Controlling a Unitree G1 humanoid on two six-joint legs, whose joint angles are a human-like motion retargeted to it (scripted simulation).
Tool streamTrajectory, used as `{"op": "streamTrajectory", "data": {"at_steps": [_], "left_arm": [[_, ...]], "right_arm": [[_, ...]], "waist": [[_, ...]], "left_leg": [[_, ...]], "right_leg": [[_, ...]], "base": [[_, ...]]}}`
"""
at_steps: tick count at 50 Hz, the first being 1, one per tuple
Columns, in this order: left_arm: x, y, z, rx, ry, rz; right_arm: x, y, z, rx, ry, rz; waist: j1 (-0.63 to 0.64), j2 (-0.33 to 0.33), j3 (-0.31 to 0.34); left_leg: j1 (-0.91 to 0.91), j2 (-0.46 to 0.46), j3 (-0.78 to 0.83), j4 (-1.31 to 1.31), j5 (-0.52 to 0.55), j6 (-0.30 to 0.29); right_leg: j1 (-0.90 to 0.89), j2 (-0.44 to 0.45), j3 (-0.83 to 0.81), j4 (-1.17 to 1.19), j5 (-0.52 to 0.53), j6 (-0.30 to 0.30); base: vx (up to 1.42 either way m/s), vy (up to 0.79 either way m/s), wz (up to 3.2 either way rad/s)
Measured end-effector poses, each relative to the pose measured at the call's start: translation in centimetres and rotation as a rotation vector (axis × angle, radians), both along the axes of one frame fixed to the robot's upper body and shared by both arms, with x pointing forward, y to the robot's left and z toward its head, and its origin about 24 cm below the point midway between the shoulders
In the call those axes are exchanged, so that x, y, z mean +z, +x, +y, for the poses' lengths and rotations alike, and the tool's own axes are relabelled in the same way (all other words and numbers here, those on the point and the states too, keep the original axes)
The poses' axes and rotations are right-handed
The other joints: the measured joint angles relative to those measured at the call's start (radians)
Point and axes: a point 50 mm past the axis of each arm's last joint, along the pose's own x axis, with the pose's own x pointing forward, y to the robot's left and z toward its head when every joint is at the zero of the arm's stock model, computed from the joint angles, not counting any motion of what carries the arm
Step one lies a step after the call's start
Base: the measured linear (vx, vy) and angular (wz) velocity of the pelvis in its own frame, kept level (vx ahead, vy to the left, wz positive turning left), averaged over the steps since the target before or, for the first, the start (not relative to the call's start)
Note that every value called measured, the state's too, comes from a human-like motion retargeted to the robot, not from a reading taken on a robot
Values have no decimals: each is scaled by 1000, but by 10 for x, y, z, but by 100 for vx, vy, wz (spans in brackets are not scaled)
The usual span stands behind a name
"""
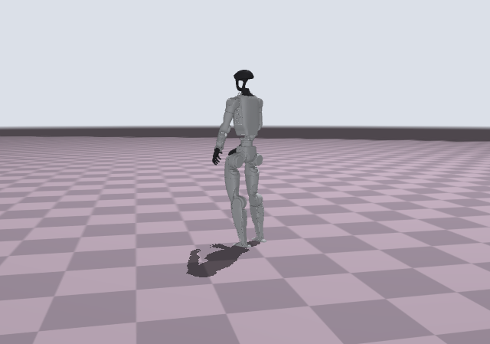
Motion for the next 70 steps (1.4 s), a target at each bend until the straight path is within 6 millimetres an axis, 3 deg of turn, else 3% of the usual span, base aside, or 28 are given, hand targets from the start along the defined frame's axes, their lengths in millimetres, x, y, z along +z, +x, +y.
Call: {"op": "streamTrajectory", "data": {"at_steps": [23,40,50,70], "left_arm": [[2,0,-2,-42,-18,42],[14,2,-3,-64,-108,56],[33,9,-7,-71,-216,26],[93,25,-30,-217,-421,-93]], "right_arm": [[-2,-1,3,71,-25,54],[-4,-3,5,125,-41,98],[-4,-3,6,154,-44,103],[2,2,7,212,-52,81]], "waist": [[2,-11,-15],[21,-24,-25],[34,-28,-29],[41,-31,-36]], "left_leg": [[-20,-9,8,0,7,4],[-35,-19,17,4,8,15],[-38,-25,23,1,9,19],[-46,-29,41,15,4,25]], "right_leg": [[-45,-13,15,48,-20,0],[-80,-23,37,80,-35,5],[-97,-29,50,99,-45,9],[-124,-33,76,131,-57,17]], "base": [[0,0,0],[0,0,0],[0,0,0],[0,0,0]]}}
